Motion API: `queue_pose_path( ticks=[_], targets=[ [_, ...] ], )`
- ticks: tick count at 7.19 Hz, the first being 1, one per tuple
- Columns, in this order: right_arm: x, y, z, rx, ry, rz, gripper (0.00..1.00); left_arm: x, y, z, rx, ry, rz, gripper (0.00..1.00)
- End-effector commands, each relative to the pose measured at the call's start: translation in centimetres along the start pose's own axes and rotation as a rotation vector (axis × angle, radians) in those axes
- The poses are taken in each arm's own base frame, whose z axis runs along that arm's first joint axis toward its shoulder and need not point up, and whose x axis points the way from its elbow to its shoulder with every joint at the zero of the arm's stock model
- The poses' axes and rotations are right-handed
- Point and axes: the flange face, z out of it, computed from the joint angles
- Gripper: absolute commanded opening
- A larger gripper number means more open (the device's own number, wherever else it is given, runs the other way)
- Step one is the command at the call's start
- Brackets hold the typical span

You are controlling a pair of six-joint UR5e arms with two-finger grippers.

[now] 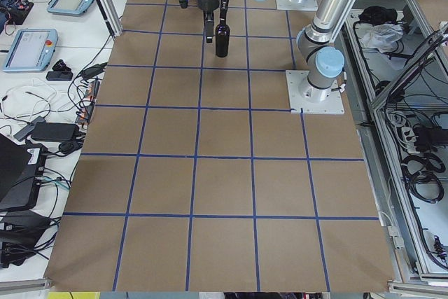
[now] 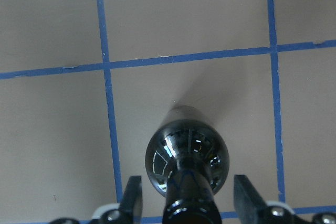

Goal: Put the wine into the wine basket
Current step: 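Close the right gripper on the bottle neck and lift it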

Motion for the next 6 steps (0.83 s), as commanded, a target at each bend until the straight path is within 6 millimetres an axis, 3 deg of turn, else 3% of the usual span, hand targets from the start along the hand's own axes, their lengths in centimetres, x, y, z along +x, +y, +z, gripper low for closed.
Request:
queue_pose_path(
  ticks=[1,2,5,6],
  targets=[
    [-0.2,0.1,0.3,-0.019,-0.015,-0.002,0.17,0.0,0.0,0.1,-0.005,0.004,0.000,1.00],
    [-0.3,0.2,0.3,-0.026,-0.019,-0.003,0.03,-0.1,0.1,0.1,-0.007,0.003,0.000,1.00],
    [0.8,-1.0,-1.6,-0.009,-0.027,0.016,0.00,0.0,0.1,0.1,-0.007,0.001,0.002,1.00],
    [3.9,-1.6,-5.2,-0.013,-0.015,0.019,0.00,-0.1,0.0,0.1,-0.006,0.001,0.000,1.00]
  ],
)
